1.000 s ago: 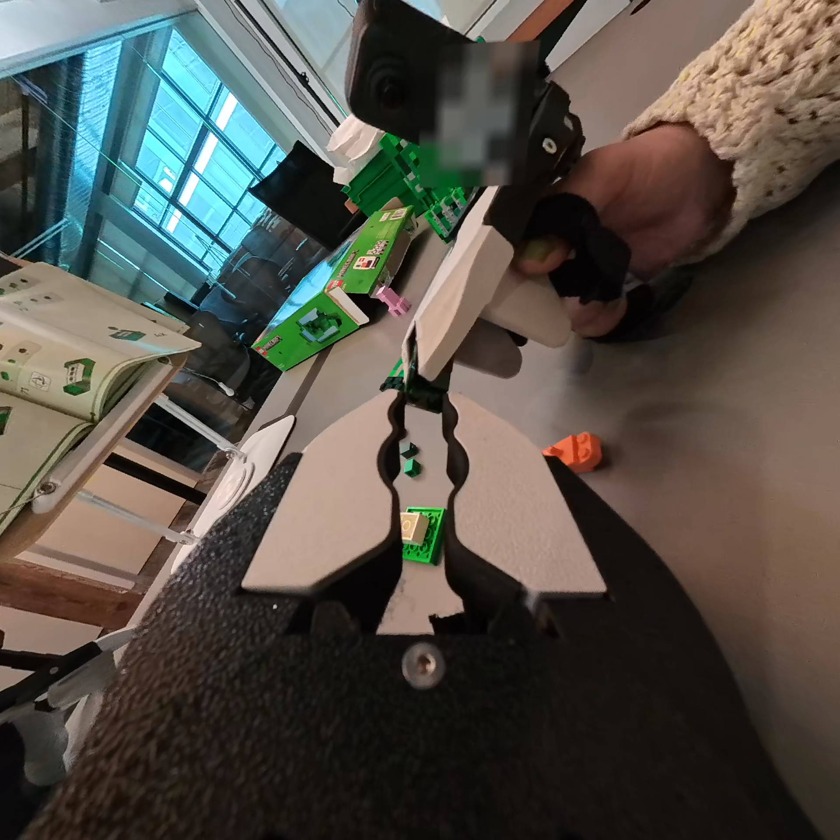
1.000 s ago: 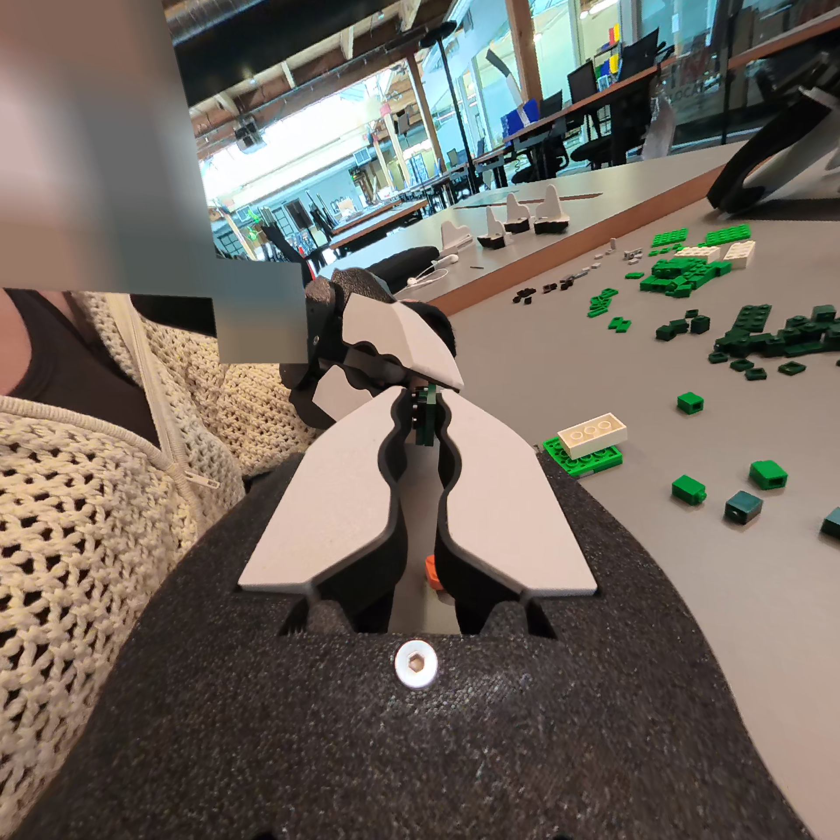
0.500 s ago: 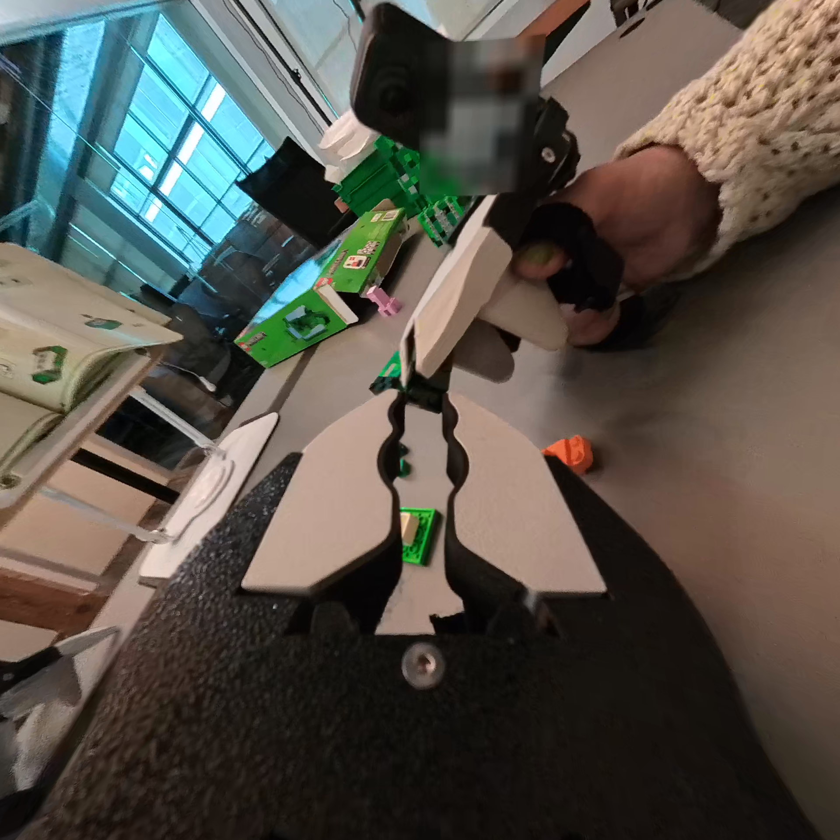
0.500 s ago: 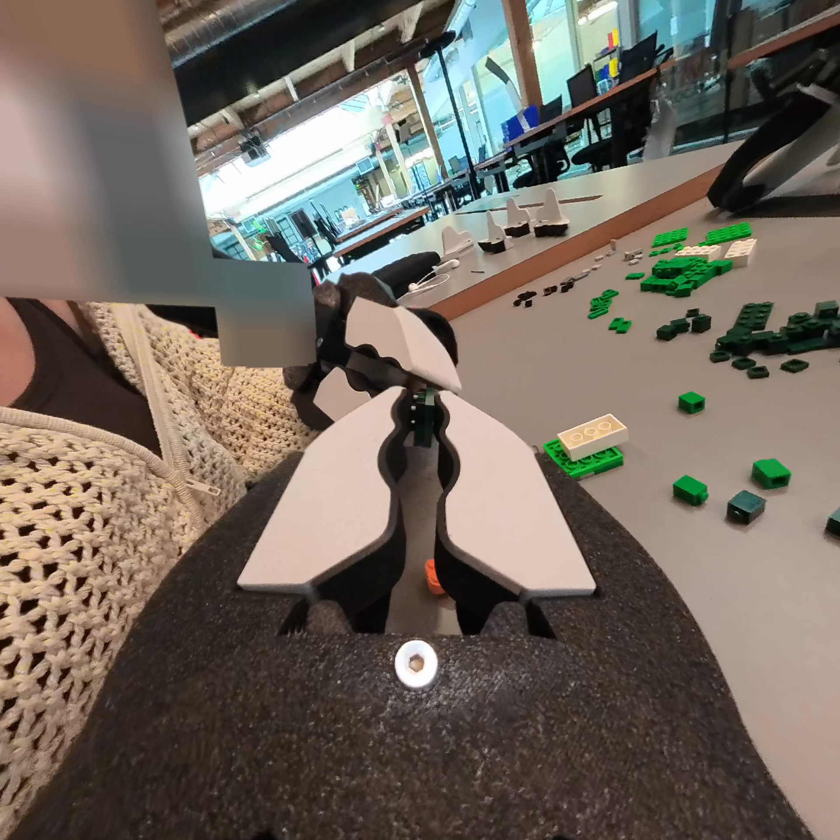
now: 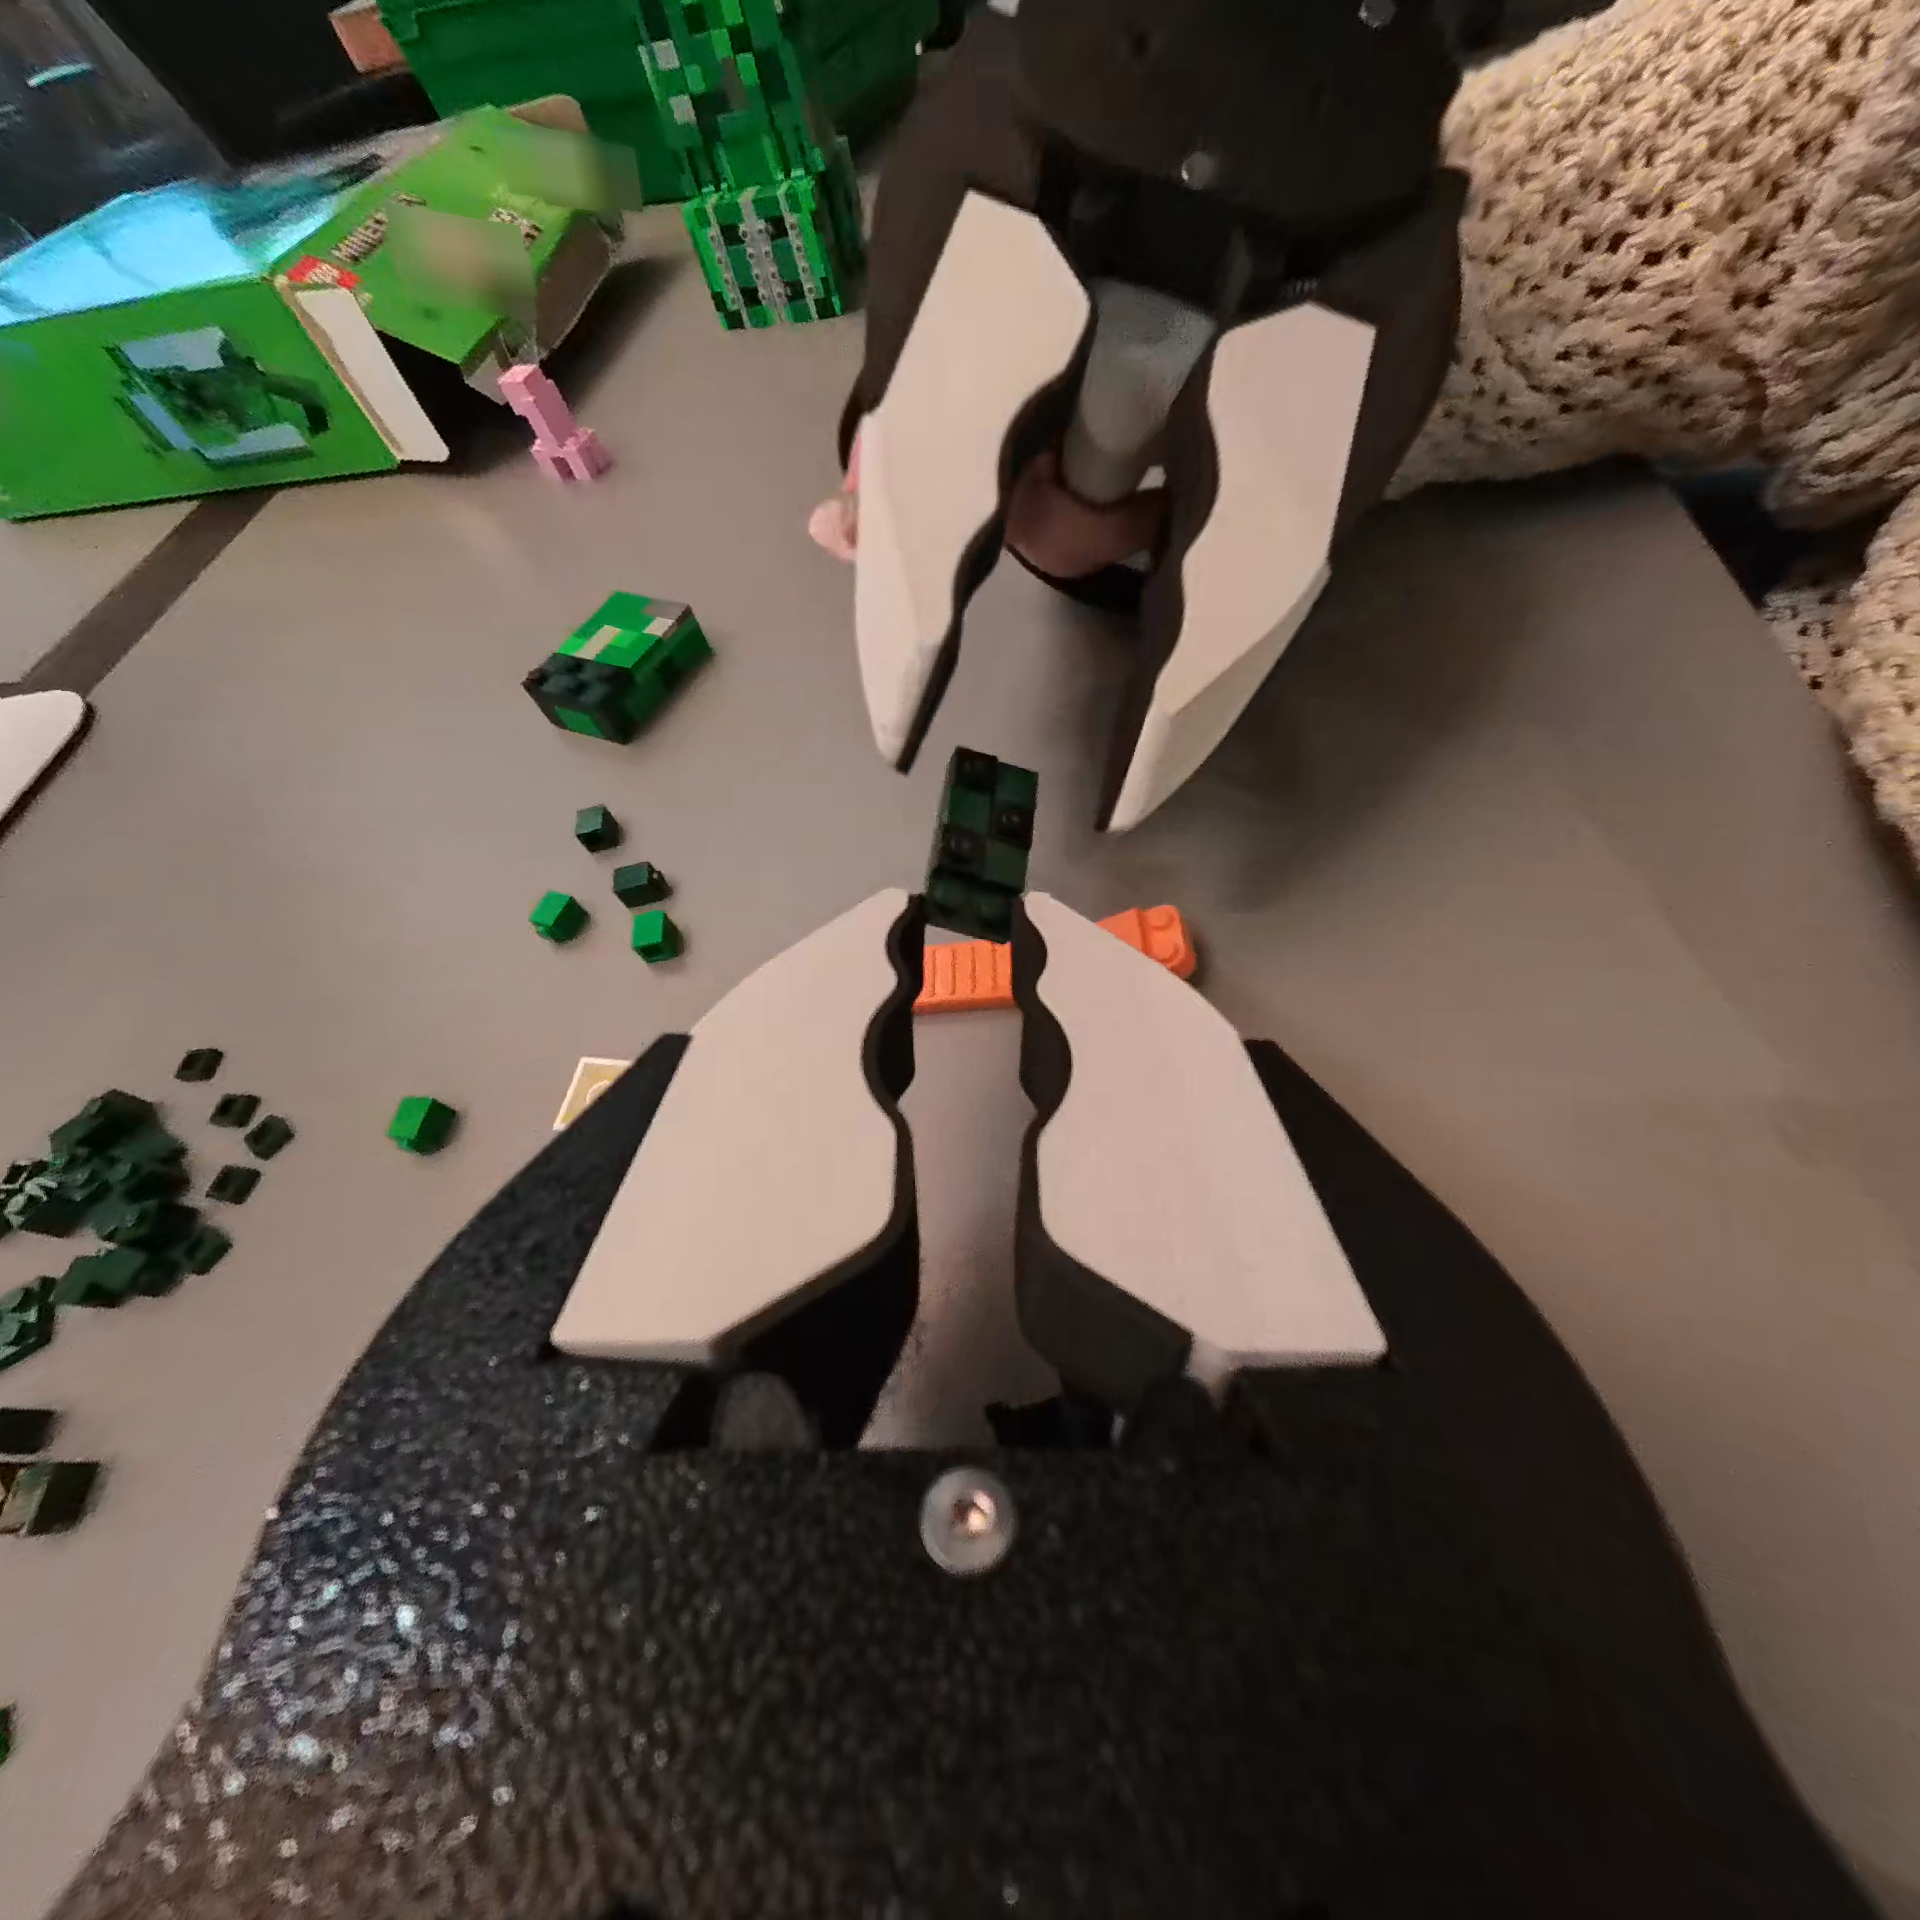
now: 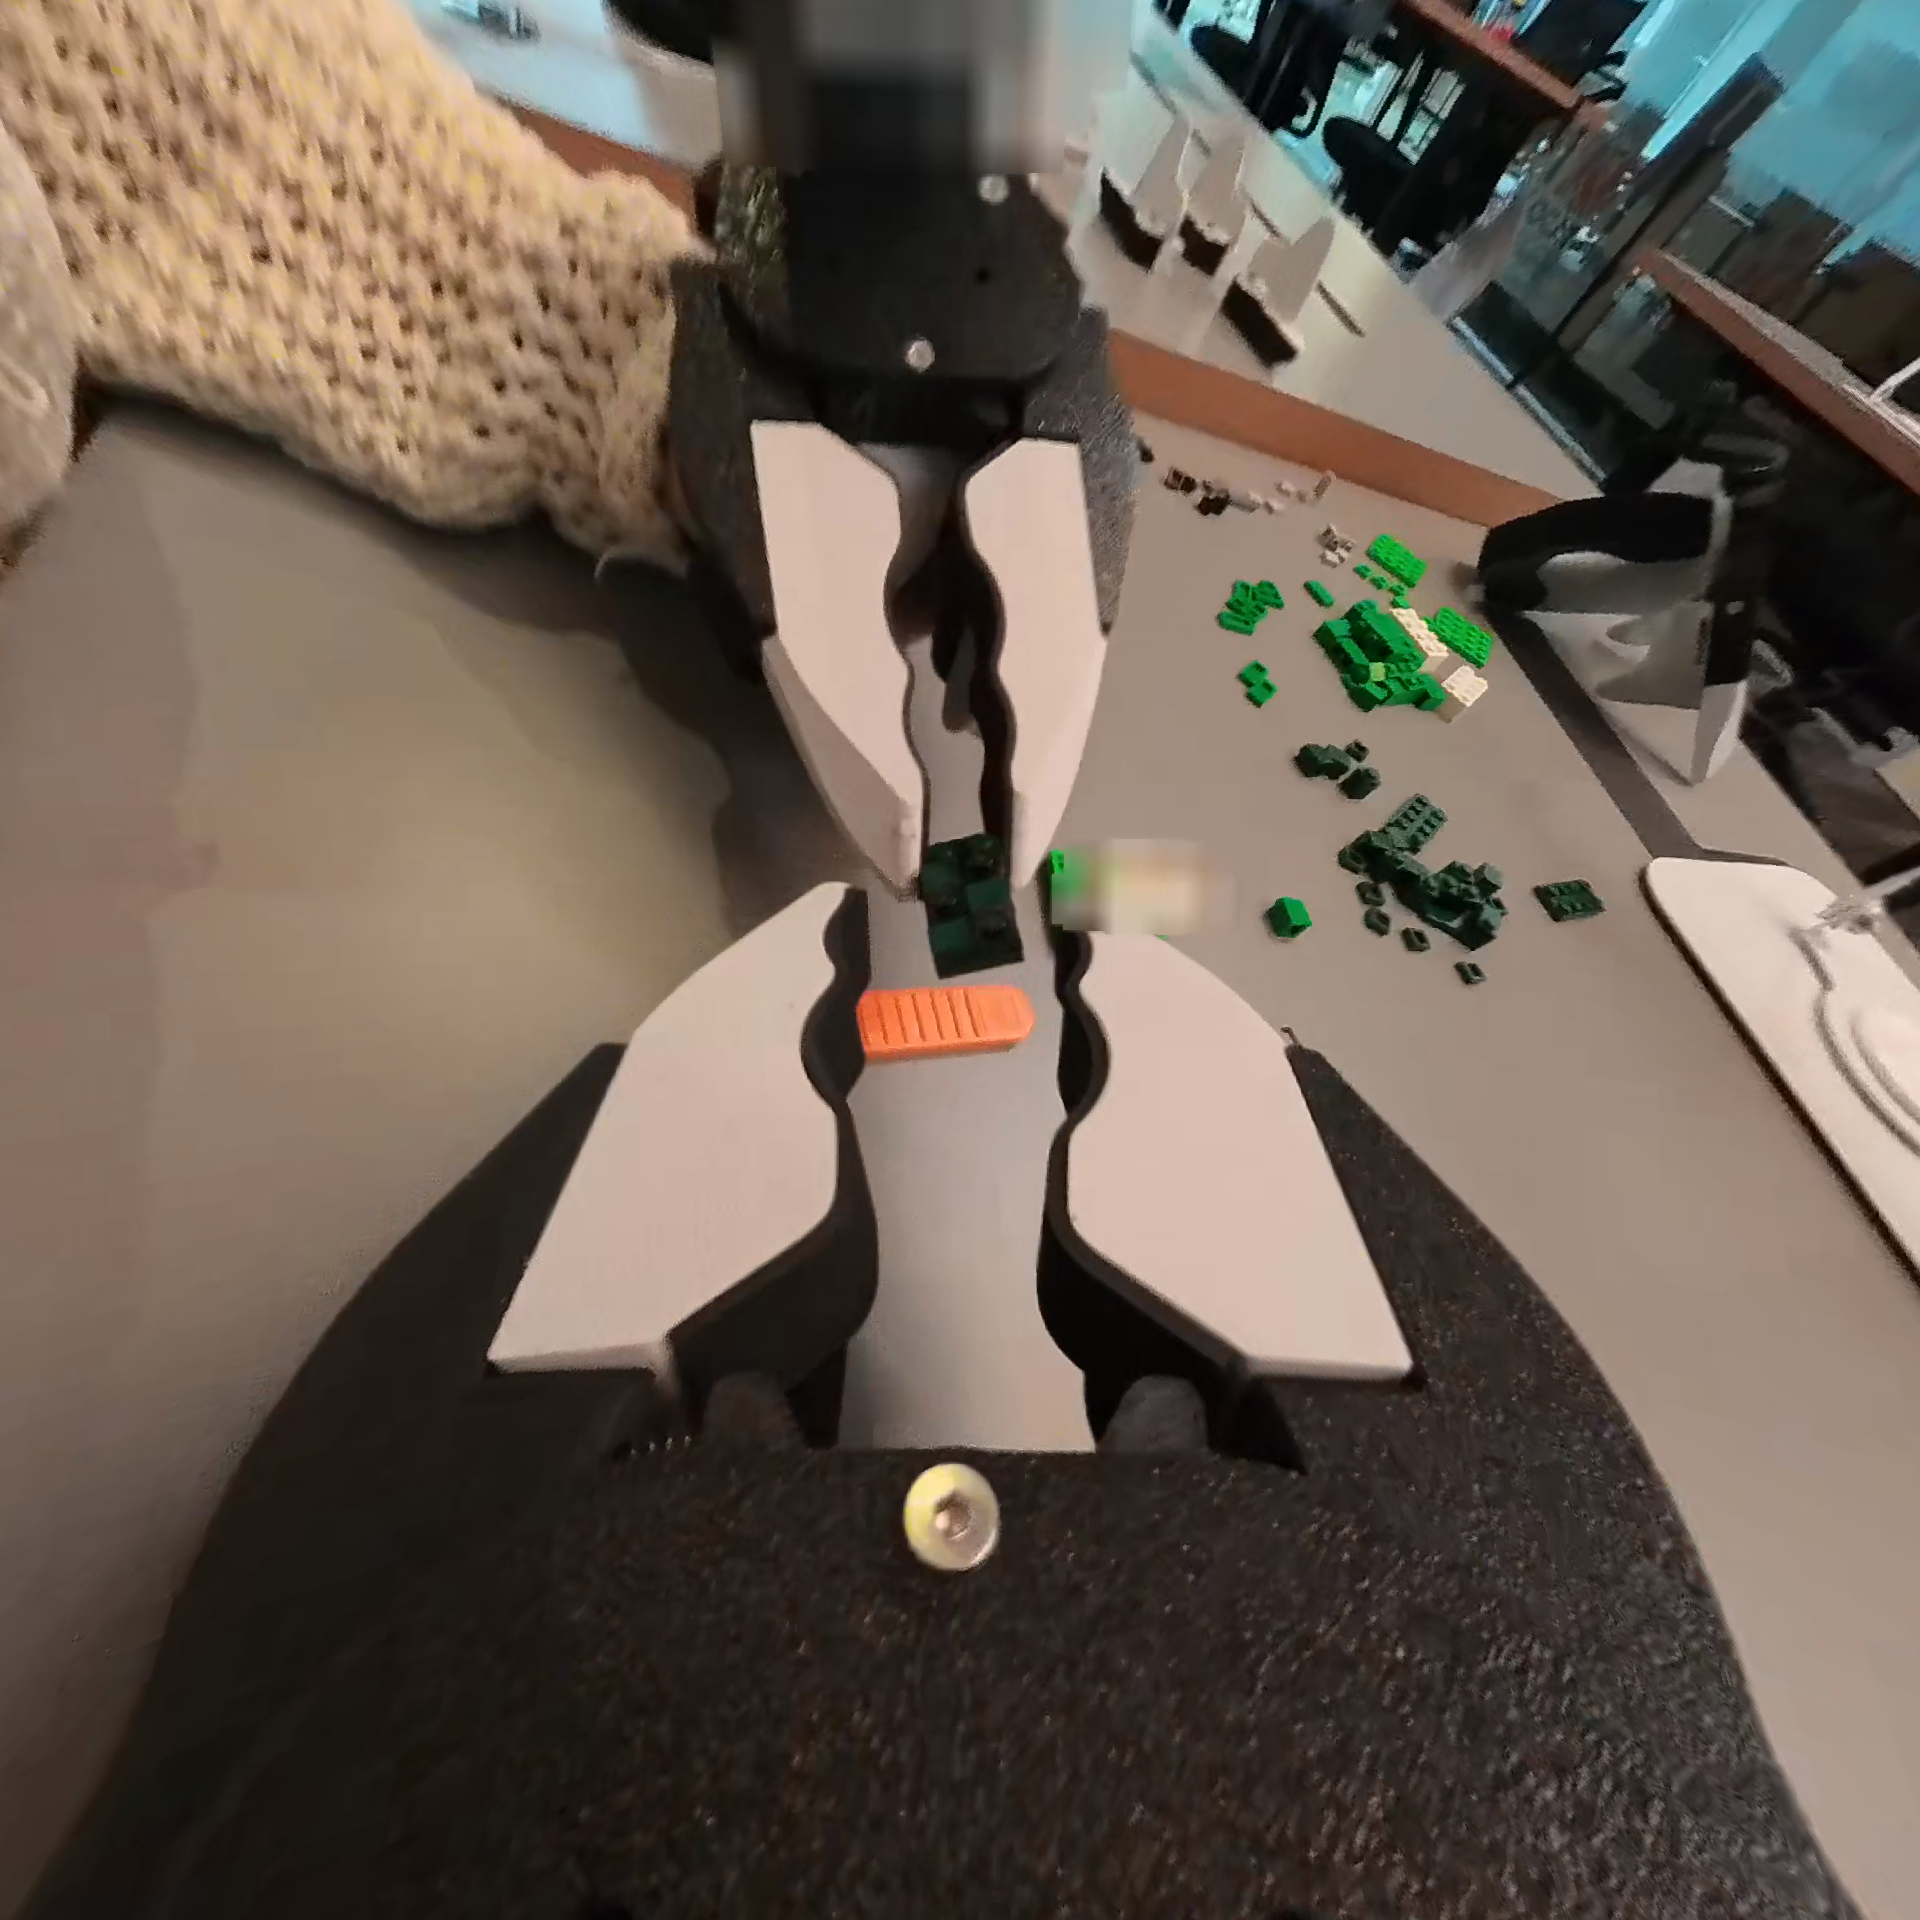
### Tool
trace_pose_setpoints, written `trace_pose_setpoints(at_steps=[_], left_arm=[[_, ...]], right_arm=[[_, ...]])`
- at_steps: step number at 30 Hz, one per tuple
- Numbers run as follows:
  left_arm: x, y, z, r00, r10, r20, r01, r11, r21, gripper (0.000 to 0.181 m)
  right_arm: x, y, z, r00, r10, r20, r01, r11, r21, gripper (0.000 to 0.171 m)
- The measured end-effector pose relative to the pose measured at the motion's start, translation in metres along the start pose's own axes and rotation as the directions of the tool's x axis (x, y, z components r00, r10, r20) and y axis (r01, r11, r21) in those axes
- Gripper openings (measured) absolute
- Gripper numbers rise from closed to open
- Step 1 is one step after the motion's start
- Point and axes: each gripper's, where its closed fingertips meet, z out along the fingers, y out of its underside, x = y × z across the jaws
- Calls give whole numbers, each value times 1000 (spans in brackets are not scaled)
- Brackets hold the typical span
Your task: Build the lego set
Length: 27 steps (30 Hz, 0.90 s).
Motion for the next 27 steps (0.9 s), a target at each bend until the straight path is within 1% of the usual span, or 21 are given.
trace_pose_setpoints(at_steps=[2, 5, 9, 14, 19, 22, 24, 27], left_arm=[[1, 0, 0, 1000, -2, -10, 2, 1000, -4, 15], [3, 1, 1, 1000, -1, -25, 1, 1000, -9, 15], [4, 1, 1, 1000, -1, -31, 1, 1000, -11, 15], [6, 0, 0, 999, 9, -43, -8, 1000, 4, 16], [9, -3, 2, 996, 86, -21, -86, 996, 25, 21], [13, -5, 2, 990, 137, -18, -136, 990, 43, 23], [12, -7, 2, 989, 145, -9, -144, 988, 54, 29], [15, -7, 3, 988, 151, -24, -150, 987, 54, 28]], right_arm=[[-1, 5, 2, 999, -37, -4, 37, 999, -39, 27], [-1, 6, 2, 999, -52, -11, 52, 998, -41, 17], [-2, 7, 2, 999, -39, 2, 39, 998, -52, 17], [-4, 7, 1, 998, 36, 47, -34, 999, -41, 17], [-5, 4, -3, 987, 117, 114, -117, 993, -10, 17], [-8, 4, -3, 982, 127, 141, -127, 992, -9, 17], [-10, 3, -4, 979, 130, 158, -131, 991, -7, 17], [-13, -1, -6, 972, 143, 185, -148, 989, 13, 16]])
